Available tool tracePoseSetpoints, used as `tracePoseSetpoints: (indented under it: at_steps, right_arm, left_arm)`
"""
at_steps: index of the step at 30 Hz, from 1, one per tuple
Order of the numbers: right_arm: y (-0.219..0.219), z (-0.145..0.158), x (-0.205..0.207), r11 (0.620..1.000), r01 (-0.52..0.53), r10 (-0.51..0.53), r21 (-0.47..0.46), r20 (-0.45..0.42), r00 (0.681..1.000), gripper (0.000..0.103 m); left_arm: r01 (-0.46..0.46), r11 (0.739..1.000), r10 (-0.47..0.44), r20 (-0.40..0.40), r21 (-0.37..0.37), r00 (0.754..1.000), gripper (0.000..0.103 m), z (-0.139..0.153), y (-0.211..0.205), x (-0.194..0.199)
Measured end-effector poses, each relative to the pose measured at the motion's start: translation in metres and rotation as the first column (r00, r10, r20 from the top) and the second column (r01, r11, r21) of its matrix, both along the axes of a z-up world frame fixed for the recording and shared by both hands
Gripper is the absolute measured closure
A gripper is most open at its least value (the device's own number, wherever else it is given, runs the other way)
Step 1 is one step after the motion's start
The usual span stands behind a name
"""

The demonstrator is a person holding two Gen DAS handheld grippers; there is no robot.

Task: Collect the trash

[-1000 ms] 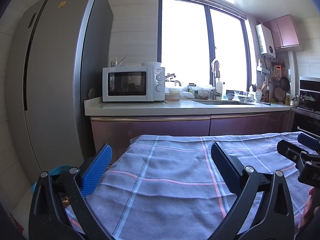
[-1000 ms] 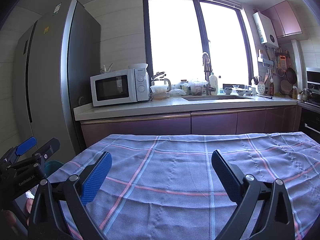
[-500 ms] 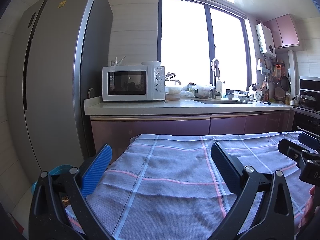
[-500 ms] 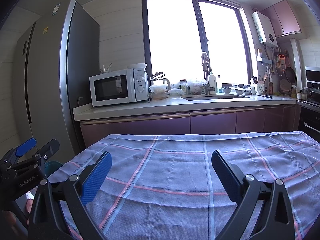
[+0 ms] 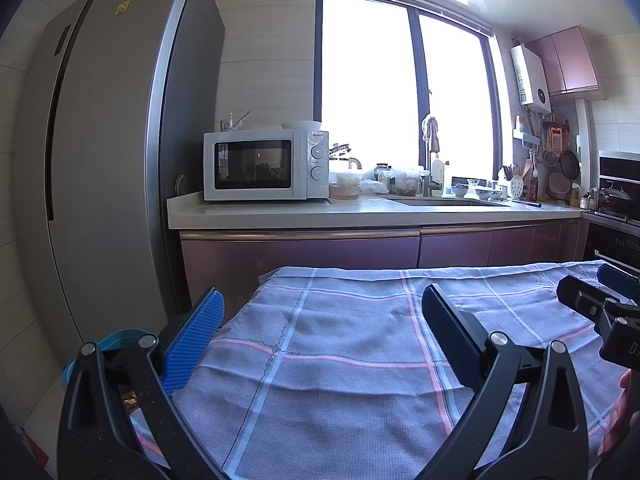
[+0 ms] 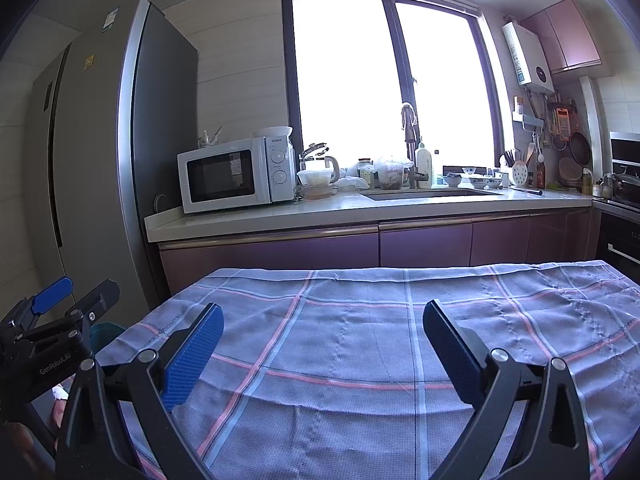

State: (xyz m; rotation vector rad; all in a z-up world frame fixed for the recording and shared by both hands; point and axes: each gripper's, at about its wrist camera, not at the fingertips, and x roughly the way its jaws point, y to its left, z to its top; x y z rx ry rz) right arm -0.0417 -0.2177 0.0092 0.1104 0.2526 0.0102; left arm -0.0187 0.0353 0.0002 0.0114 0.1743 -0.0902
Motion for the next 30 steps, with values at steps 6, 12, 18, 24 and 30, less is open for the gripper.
tracePoseSetpoints:
  at_steps: [6,12,18,24,30]
  right_arm:
    - [0.000,0.000,0.000,1.000,0.003,-0.003,0.000,-0.005,1.000,0.007]
    - [-0.002,-0.001,0.001,1.000,0.006,-0.006,0.006,-0.006,1.000,0.007]
    - [-0.001,-0.002,0.001,1.000,0.008,-0.008,0.008,-0.006,1.000,0.007]
    - [-0.004,-0.003,0.002,1.000,0.011,-0.011,0.013,-0.011,1.000,0.007]
    - [-0.020,-0.005,0.006,0.999,0.035,-0.035,0.010,-0.049,0.998,0.007]
  left_arm:
    - [0.001,1.000,-0.001,-0.002,0.001,1.000,0.006,-0.001,-0.001,0.001]
    - [0.001,1.000,-0.001,-0.002,0.003,1.000,0.006,0.000,-0.002,0.000]
    - [0.026,1.000,-0.026,-0.012,-0.002,1.000,0.006,-0.002,-0.002,0.002]
    - [0.060,0.998,-0.060,-0.055,0.001,0.997,0.006,-0.004,-0.007,0.008]
    - [0.114,0.993,-0.118,-0.227,-0.034,0.967,0.005,-0.011,-0.010,0.043]
